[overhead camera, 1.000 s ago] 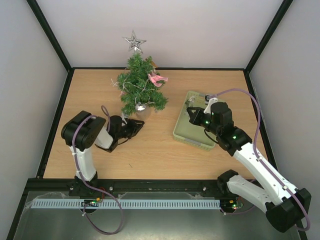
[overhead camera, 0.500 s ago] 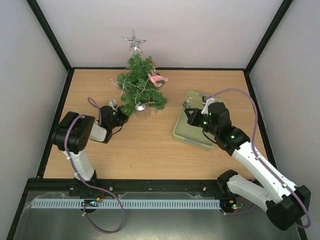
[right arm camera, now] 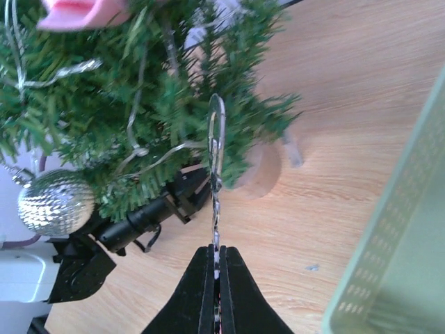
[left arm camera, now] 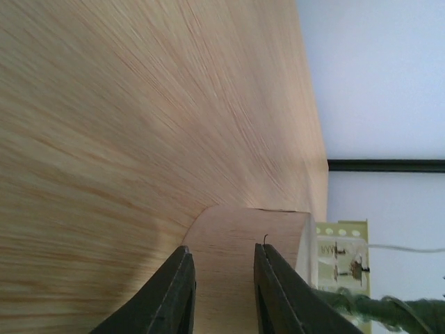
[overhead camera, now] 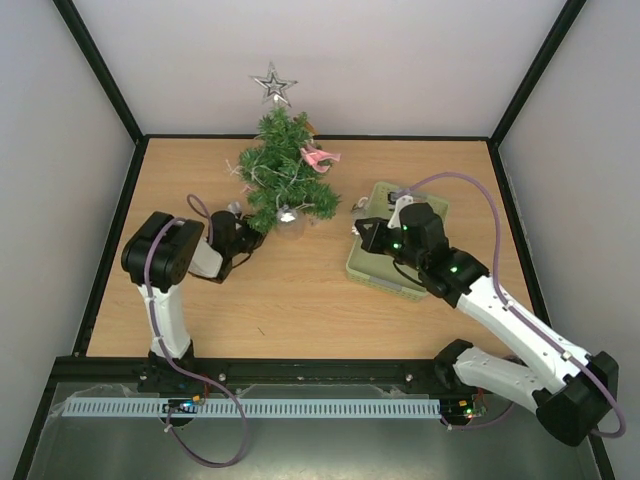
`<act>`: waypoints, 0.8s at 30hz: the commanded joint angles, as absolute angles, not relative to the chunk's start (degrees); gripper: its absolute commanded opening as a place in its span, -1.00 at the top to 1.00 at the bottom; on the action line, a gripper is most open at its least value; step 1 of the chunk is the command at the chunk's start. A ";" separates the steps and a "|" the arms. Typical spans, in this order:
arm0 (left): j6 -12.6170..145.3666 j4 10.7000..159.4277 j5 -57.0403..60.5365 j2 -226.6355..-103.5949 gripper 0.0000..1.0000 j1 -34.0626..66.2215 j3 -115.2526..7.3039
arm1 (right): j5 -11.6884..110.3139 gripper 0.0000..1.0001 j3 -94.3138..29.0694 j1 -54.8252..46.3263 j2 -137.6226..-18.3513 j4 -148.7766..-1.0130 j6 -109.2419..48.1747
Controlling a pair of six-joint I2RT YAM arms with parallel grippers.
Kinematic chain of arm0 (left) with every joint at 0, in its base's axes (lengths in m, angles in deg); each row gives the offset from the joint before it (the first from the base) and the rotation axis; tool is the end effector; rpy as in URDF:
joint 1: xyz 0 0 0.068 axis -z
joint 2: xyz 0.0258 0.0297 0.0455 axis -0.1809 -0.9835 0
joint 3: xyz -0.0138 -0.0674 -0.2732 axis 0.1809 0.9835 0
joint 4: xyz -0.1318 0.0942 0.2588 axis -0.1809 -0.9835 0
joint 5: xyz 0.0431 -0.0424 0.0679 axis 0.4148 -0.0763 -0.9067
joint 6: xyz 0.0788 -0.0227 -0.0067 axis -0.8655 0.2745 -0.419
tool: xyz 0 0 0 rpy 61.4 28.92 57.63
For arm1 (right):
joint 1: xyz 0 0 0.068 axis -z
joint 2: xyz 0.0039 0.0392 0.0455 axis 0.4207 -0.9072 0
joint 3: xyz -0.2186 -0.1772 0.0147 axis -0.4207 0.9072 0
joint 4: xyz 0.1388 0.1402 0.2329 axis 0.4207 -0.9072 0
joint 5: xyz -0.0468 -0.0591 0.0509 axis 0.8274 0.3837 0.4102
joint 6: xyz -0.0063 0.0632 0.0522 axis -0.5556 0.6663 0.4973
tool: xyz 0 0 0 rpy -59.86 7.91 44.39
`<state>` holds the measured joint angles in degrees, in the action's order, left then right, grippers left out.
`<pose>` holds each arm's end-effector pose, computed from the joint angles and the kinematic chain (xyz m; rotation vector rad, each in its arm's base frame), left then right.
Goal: Decorate the small christmas tree
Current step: Place the decoration item on the Christmas tree.
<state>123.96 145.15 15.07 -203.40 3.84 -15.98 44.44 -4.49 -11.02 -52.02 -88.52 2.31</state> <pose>0.3580 -0.1181 0.0462 -0.6951 1.9664 -1.3048 0.2290 0.1849 0.3050 -0.0868 2.1013 1.0511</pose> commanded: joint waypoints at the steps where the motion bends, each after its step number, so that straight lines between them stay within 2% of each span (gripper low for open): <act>1: 124.71 149.78 16.79 -203.21 0.49 7.24 -16.15 | 46.95 0.97 -7.43 -15.68 -54.40 -86.79 3.11; 8: 124.45 148.16 15.26 -199.91 0.50 10.28 -13.77 | 48.13 0.97 -9.86 -22.37 -57.15 -84.29 4.03; 15: 122.47 142.07 12.62 -188.45 0.41 8.33 -6.02 | 52.37 0.97 -10.22 -24.93 -55.09 -86.05 5.26; 18: 120.00 135.59 11.52 -181.37 0.39 7.49 -4.70 | 53.30 0.97 -11.18 -25.04 -54.43 -88.88 5.17; 24: 108.88 113.27 7.50 -163.26 0.25 6.55 -7.29 | 59.30 0.97 -12.33 -25.04 -49.42 -95.60 3.84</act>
